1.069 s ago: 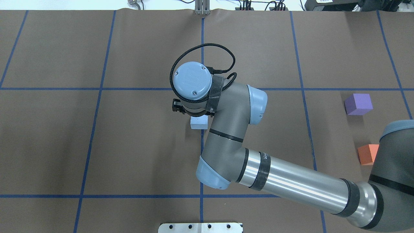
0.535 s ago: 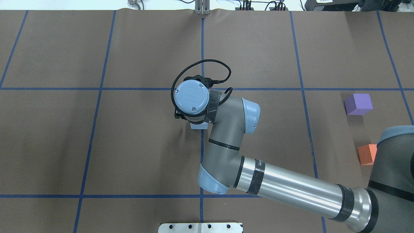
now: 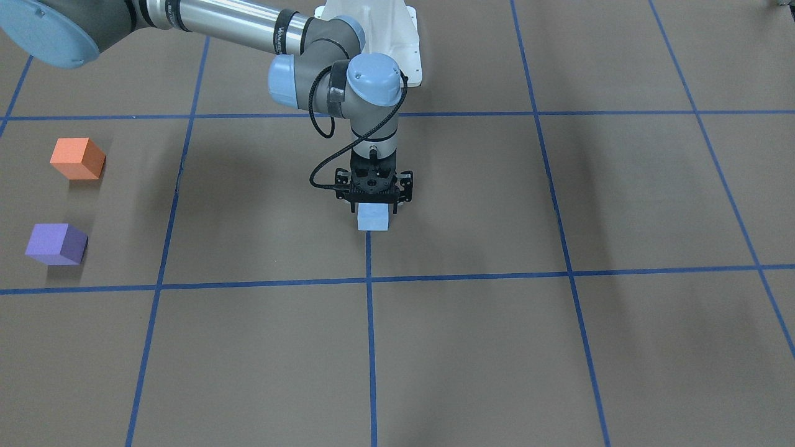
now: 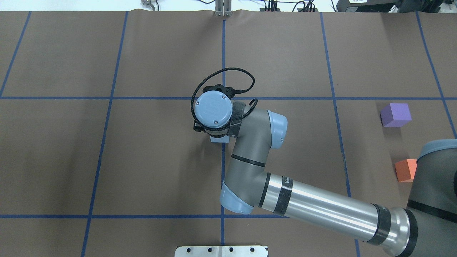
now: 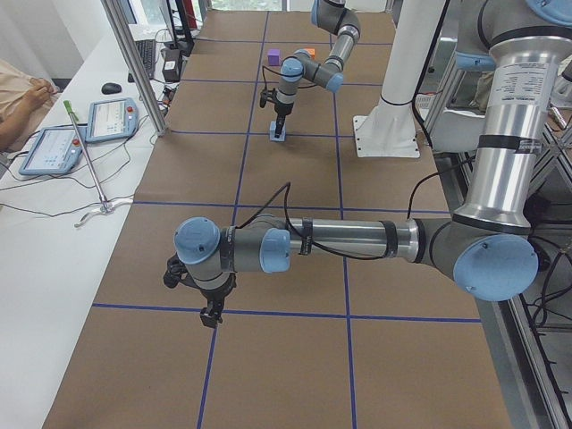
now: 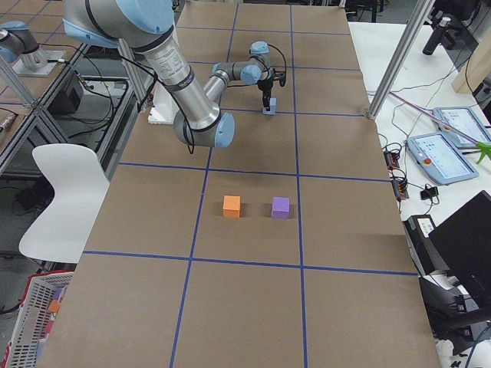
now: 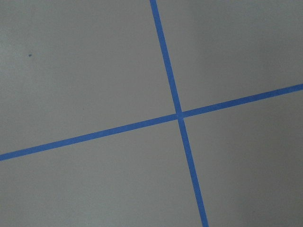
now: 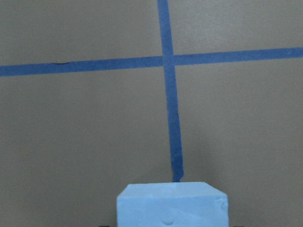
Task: Place blue block between orange and purple blocks
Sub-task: 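Carry the light blue cube with the right gripper toward the purple cube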
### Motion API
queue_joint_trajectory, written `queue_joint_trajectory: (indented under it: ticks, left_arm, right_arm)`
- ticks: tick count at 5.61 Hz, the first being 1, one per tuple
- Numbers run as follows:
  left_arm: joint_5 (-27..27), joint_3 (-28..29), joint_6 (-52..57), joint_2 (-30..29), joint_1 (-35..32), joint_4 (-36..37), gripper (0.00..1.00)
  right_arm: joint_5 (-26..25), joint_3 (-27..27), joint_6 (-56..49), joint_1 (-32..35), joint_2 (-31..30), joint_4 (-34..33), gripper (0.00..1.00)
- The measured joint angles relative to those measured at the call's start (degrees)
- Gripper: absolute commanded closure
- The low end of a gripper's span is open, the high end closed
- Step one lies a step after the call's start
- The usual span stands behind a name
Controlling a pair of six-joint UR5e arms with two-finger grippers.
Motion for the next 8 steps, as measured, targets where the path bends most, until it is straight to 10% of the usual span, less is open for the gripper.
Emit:
queue_joint_trajectory:
  ticks: [3, 6, 8]
  left_arm:
    - [0.0, -0.1, -0.7, 0.8, 0.0, -0.1, 0.0]
    - [-0.1, -2.6, -11.2, 2.2, 0.0, -2.4, 0.0]
    - [-0.2, -2.9, -12.2, 2.3, 0.1, -3.4, 0.0]
  right_arm:
    - [7.0, 12.9, -7.6, 10.5, -9.3, -2.7, 1.0]
    - [20.5, 29.0, -31.0, 29.2, -28.7, -9.7, 1.0]
    - [24.2, 32.7, -35.5, 33.9, -43.8, -3.2, 1.0]
